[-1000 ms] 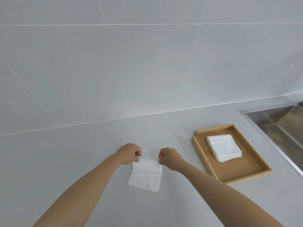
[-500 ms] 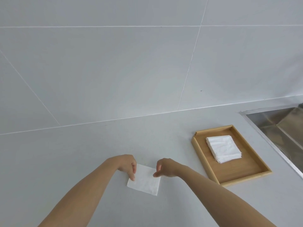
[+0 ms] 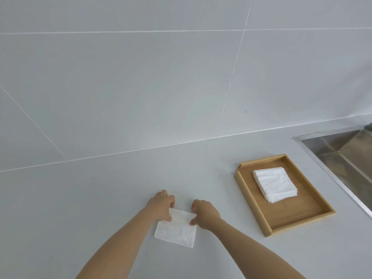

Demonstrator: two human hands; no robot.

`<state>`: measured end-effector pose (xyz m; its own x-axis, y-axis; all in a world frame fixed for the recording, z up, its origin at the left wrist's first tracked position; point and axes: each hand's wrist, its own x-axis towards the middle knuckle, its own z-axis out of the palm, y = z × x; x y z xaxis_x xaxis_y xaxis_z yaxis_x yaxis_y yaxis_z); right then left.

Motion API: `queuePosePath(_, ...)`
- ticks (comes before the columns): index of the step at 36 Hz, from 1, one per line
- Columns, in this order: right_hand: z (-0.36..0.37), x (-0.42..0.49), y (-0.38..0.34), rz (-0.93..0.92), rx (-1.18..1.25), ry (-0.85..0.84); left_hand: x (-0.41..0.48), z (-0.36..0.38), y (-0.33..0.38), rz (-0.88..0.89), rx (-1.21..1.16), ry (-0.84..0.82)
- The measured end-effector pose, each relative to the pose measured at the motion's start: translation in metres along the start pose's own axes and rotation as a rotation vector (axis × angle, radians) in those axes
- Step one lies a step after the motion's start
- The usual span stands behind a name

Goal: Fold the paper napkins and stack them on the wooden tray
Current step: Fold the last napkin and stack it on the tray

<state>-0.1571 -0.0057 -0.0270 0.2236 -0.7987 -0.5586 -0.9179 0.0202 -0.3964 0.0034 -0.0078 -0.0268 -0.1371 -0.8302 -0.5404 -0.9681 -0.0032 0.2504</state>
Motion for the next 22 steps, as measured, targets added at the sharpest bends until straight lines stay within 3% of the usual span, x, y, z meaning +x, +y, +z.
queuePosePath(7, 0.003, 0.002, 0.001, -0.004, -0.029, -0.007, -0.002, -0.003, 0.003, -0.019, 0.022, -0.037)
queuePosePath(12, -0.001, 0.001, 0.002, -0.005, 0.004, -0.025, -0.004, -0.006, 0.000, -0.050, -0.137, -0.034)
queuePosePath(18, -0.020, -0.004, 0.005, -0.032, 0.222, -0.022, -0.015, -0.022, -0.001, -0.032, -0.398, 0.038)
queuePosePath(22, -0.035, -0.010, 0.012, 0.000, 0.498, 0.010, -0.021, -0.033, 0.003, -0.016, -0.561, 0.134)
